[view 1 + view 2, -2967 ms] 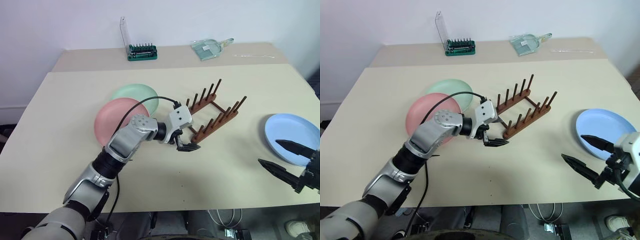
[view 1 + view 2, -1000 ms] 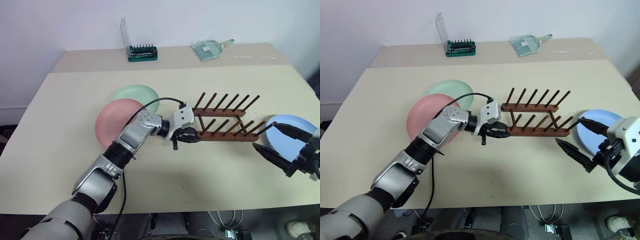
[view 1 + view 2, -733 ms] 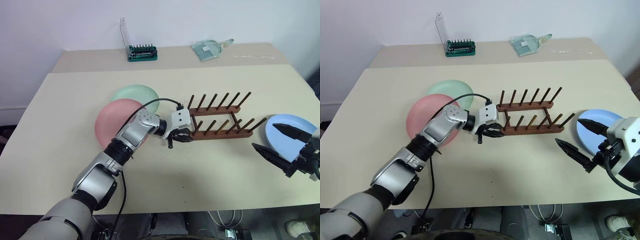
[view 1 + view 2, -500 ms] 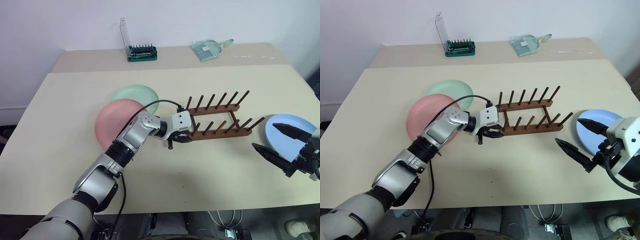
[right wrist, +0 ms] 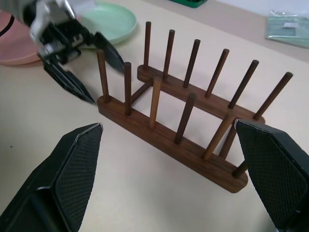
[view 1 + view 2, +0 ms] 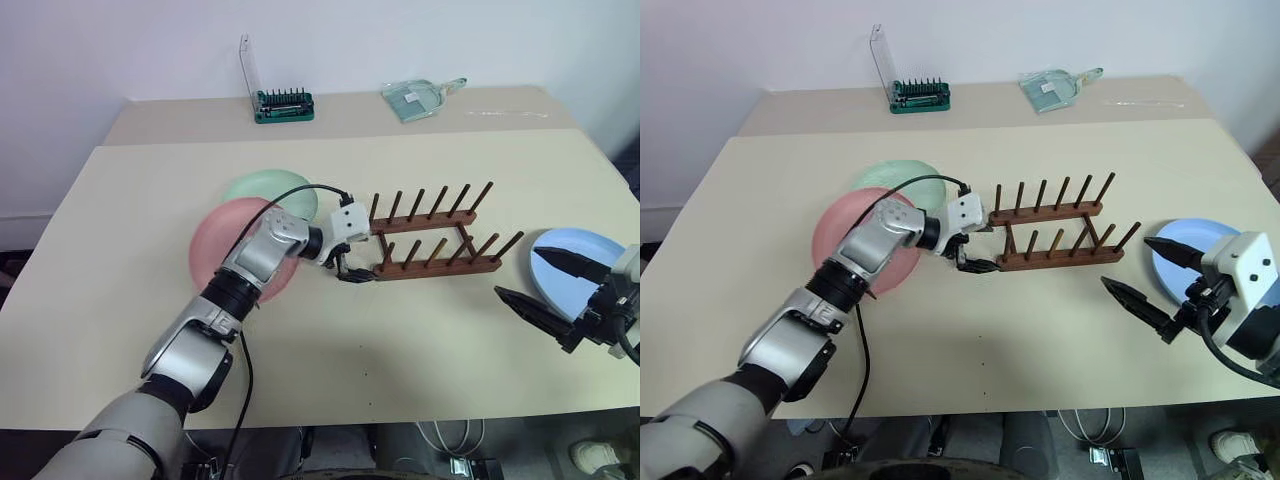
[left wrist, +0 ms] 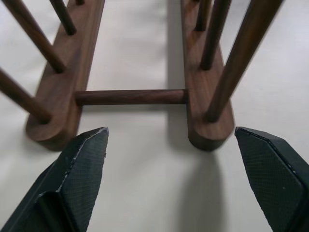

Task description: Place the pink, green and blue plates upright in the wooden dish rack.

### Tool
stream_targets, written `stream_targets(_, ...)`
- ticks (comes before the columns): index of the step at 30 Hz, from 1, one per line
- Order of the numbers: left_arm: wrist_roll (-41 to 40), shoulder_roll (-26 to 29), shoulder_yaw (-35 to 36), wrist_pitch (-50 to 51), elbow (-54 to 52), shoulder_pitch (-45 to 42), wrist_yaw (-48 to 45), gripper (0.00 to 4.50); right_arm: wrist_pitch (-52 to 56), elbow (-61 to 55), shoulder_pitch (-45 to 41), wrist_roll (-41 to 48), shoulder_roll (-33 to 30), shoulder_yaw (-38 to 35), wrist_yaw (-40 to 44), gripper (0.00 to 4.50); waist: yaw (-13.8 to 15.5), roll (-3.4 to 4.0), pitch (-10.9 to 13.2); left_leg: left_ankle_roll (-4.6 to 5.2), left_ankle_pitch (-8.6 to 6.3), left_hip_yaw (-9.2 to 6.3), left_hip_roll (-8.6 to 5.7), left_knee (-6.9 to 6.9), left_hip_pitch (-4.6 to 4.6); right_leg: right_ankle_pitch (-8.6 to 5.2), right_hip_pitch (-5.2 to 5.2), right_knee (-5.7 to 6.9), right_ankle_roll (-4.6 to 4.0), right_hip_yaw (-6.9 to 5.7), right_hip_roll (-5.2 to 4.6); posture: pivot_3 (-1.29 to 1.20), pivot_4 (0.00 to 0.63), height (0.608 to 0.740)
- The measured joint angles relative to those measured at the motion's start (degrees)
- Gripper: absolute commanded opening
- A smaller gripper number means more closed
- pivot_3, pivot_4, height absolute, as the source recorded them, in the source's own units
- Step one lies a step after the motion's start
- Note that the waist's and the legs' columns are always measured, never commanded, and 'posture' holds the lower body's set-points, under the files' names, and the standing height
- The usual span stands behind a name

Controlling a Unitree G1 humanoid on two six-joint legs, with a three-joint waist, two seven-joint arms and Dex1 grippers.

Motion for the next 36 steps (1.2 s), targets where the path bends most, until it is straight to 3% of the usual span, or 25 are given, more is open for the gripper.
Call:
stream_targets(8,-1.77,5.56,1.69,3.12,-7.79,-0.33,-4.89,4.42,0.0,1.06,-0.42,-2.75,-0.15,4.82,0.29,4.5,0.02,0.03,-0.02,-0.07,0.04,0.0,0.0,0.0,0.01,0.01,0.0,0.01,-0.02,0.01,0.0,0.0,0.15,0.74)
stream_targets(9,-1.8,5.7,1.69,3.53,-8.09,-0.27,-5.0,4.2,0.0,1.05,-0.64,-3.0,-0.15,5.18,0.29,4.5,0.03,0.03,-0.02,-0.07,0.04,0.0,0.0,0.0,0.01,0.01,0.0,0.01,-0.02,0.0,0.0,0.0,0.15,0.74)
stream_targets(11,-3.13,6.46,1.91,6.0,-9.73,0.18,-6.32,3.6,0.11,1.05,-0.84,-3.16,-0.16,5.57,0.35,3.96,0.02,0.02,-0.02,-0.07,0.04,-0.01,0.0,0.0,0.01,0.01,0.0,0.01,-0.02,0.01,0.0,0.0,0.15,0.74)
stream_targets(13,-7.72,7.81,2.85,11.31,-13.57,1.04,-10.02,2.67,0.28,1.15,-1.05,-3.41,-0.21,5.84,0.39,3.19,-0.11,0.02,-0.01,-0.08,0.04,0.0,0.0,0.0,0.0,0.01,-0.02,0.01,-0.02,0.01,0.0,0.0,0.15,0.74)
stream_targets(18,-16.71,11.45,3.72,19.6,-22.51,3.85,-17.77,0.06,0.16,2.23,-2.04,-6.64,-0.84,9.51,-0.31,0.57,-0.02,0.04,-0.03,-0.15,0.08,0.01,0.0,0.0,0.05,0.02,0.01,0.05,-0.04,0.01,0.0,0.0,0.15,0.74)
stream_targets(19,-17.11,11.23,3.31,20.62,-22.8,4.49,-17.77,0.0,0.03,2.46,-2.37,-7.45,-0.84,10.47,-0.64,0.04,0.09,0.03,-0.02,-0.14,0.08,-0.01,0.0,0.01,0.03,0.03,0.0,0.05,-0.06,0.01,0.01,0.0,0.15,0.74)
stream_targets(24,-17.4,8.59,0.13,21.27,-23.21,6.03,-16.24,0.0,-3.65,7.13,-3.75,-14.22,-1.1,15.92,-1.71,0.04,0.02,0.0,-0.01,-0.19,0.11,0.01,0.0,0.01,0.04,0.03,0.02,0.02,-0.06,0.01,0.01,0.0,0.15,0.74)
stream_targets(29,-10.13,1.69,-4.25,13.72,-16.17,6.46,-6.16,0.0,-7.95,14.14,-7.85,-21.76,-2.02,21.32,-3.52,0.04,-0.03,0.0,0.0,-0.35,0.2,0.03,0.0,0.01,0.02,0.04,-0.01,0.03,-0.08,0.02,0.01,0.0,0.15,0.74)
stream_targets(36,-2.73,0.53,-10.09,7.12,-15.54,8.69,-1.15,0.0,-12.92,22.71,-12.42,-27.89,-2.55,25.14,-3.97,0.04,-0.02,0.02,-0.02,-0.34,0.2,0.09,0.03,0.01,0.03,0.05,-0.01,0.02,-0.08,0.04,0.02,0.0,0.15,0.74)
